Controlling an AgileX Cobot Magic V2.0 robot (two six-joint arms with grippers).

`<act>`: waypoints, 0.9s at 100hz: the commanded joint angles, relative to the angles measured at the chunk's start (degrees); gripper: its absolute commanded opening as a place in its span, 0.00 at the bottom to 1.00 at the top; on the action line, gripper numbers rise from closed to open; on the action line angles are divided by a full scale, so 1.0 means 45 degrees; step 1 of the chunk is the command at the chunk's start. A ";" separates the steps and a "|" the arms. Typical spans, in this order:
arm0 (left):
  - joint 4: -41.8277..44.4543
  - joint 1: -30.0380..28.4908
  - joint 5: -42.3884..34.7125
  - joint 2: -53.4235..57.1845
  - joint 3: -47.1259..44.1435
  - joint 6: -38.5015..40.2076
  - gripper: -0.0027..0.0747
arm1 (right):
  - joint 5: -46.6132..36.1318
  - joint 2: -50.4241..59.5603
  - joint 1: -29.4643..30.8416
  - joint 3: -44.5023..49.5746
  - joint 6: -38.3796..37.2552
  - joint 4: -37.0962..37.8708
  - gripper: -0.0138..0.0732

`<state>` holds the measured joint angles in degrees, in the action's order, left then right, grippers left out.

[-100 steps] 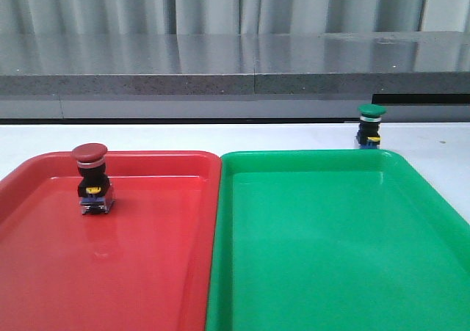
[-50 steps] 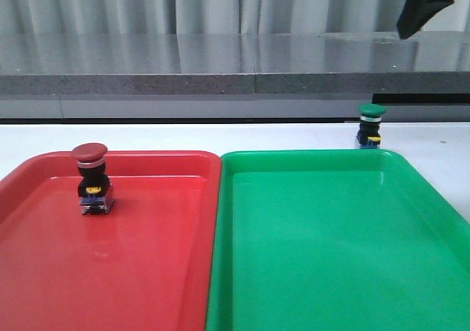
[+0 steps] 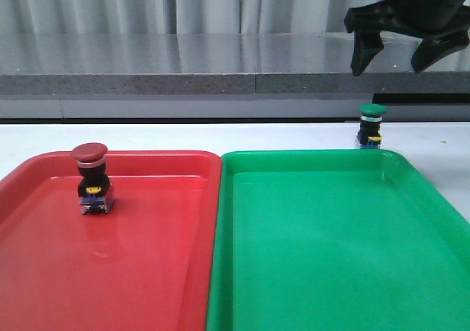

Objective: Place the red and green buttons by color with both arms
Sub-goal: 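Move the right gripper down over the green button and grasp it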

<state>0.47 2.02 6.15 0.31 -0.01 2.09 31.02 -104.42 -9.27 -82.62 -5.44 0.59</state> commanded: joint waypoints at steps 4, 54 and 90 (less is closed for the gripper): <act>-0.0105 0.0120 -0.1060 0.0420 -0.0334 0.0117 0.01 | -0.0386 -0.0074 -0.0026 -0.1072 0.0131 0.0181 0.89; -0.0105 0.0120 -0.1060 0.0420 -0.0334 0.0117 0.01 | -0.0768 -0.1491 0.0271 -0.1781 0.0131 0.0181 0.89; -0.0105 0.0120 -0.1060 0.0420 -0.0334 0.0117 0.01 | -0.1136 -0.2297 0.0271 -0.1846 0.0131 0.0181 0.89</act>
<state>0.47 2.02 6.15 0.31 -0.01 2.09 29.55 -118.04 -8.37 -88.87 -5.36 0.86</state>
